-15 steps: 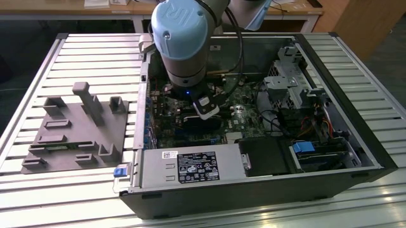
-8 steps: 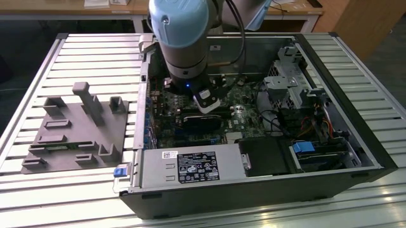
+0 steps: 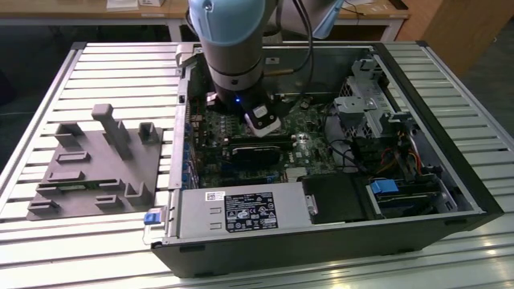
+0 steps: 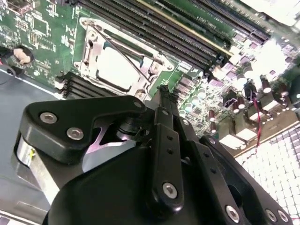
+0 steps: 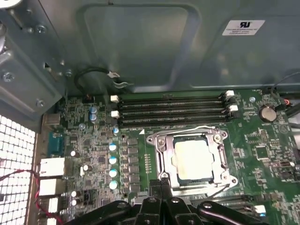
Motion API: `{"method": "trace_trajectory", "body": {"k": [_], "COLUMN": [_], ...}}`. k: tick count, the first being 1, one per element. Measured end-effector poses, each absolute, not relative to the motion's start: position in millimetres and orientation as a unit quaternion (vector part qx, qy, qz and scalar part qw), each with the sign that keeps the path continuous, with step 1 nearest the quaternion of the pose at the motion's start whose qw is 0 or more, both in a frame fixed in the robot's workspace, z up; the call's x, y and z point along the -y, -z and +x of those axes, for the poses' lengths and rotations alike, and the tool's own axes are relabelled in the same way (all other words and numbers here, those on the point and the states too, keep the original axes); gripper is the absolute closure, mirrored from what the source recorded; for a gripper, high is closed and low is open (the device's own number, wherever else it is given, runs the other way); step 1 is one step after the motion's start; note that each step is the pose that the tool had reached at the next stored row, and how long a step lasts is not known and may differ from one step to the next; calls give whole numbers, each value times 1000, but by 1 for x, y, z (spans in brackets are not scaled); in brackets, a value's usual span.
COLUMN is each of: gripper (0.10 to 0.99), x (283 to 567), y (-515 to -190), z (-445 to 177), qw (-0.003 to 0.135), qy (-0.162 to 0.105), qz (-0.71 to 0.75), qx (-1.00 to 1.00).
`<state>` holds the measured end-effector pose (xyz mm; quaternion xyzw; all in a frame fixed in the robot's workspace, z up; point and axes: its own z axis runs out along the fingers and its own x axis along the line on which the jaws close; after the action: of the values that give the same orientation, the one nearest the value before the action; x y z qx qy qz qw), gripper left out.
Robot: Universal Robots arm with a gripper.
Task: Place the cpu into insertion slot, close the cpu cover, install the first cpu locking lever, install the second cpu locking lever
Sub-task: 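Install the second cpu locking lever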
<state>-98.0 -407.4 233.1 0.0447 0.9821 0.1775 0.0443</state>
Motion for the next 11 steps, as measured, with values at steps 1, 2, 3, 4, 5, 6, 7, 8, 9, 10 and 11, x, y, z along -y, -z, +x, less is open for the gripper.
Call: {"method": "trace_trajectory", "body": {"k": [1,2,3,4,5,6,7,8,9,10,11], "gripper": [984,984,984,984,984,984,984,984,984,984,984], "x": [407,408,408,407,407,407,407,407,407,407,407], "y": [-234,-236,-238,-240,-241,-243,-245,-246,-247,-248,-249], "z": [-98,-98,-98,-98,-98,-98,-98,-98,-98,-97,-97], "qw": [44,44,44,45,45,45,45,45,45,45,44], "qy": [-174,-172,-170,-168,-167,-165,-162,-159,-155,-151,-148], "qz": [45,44,44,44,44,44,44,45,45,45,46], "qx": [-983,-983,-983,-984,-984,-984,-985,-985,-986,-986,-987]}}
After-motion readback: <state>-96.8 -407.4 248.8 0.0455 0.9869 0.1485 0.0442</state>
